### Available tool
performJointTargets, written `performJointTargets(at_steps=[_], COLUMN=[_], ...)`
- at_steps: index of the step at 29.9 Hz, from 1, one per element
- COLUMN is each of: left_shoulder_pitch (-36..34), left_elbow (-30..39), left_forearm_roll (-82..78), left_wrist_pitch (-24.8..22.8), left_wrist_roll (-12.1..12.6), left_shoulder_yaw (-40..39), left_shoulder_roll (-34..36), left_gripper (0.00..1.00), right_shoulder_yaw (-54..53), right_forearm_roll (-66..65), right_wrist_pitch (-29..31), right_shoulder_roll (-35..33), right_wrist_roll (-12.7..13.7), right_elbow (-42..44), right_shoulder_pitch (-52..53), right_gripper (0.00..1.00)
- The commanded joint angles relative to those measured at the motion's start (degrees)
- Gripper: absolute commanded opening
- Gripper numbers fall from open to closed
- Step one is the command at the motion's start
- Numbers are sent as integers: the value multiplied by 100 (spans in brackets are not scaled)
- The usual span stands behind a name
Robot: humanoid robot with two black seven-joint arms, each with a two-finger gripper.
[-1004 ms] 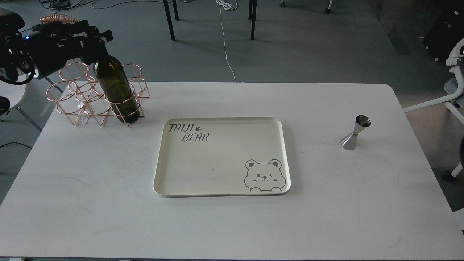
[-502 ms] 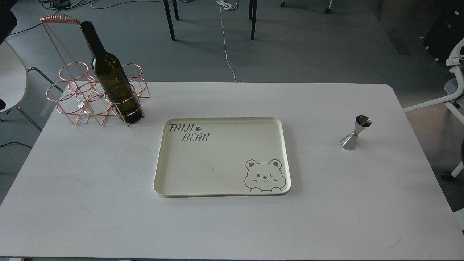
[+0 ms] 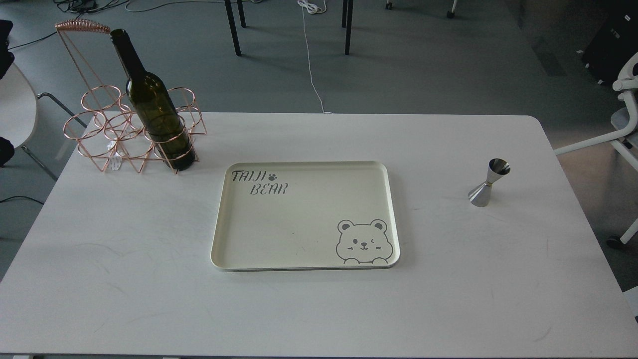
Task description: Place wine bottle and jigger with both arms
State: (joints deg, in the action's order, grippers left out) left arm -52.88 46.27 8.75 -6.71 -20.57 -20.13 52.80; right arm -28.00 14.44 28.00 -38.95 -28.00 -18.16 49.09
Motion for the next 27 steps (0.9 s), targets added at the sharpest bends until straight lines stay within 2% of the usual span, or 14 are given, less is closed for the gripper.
performJointTargets(at_steps=[1,3,5,7,15,18,23,27], left_shoulder_pitch=[269,410,541,699,1016,1025,1087,1227], left_elbow=[-820,-1058,-1120,-1120,-1120,-1120,-1120,-1120], left_forearm_roll=[671,776,925,1084,1278,1278,1383,1383], left_wrist_pitch=[-1180,-1823,-2129,-2129,-2129,-2129,-2129,-2129], left_wrist_roll=[-8,-130,-341,-404,-369,-369,-369,-377], left_shoulder_yaw=[-8,-34,-104,-210,-834,-878,-922,-949], left_shoulder_roll=[-445,-595,-683,-762,-1131,-1228,-1263,-1272], left_gripper=[98,98,98,98,98,98,98,98], right_shoulder_yaw=[-22,-13,-30,-57,-136,-232,-750,-804], right_forearm_roll=[6,6,41,163,797,849,894,885], right_wrist_pitch=[0,0,0,0,0,0,0,0], right_shoulder_roll=[203,405,485,572,1064,1337,1381,1381], right_wrist_roll=[0,0,0,0,0,294,813,823], right_elbow=[-39,-30,-47,-47,171,435,401,401], right_shoulder_pitch=[-14,-31,-40,-58,-189,-189,-365,-453], right_gripper=[99,99,99,99,99,99,99,99])
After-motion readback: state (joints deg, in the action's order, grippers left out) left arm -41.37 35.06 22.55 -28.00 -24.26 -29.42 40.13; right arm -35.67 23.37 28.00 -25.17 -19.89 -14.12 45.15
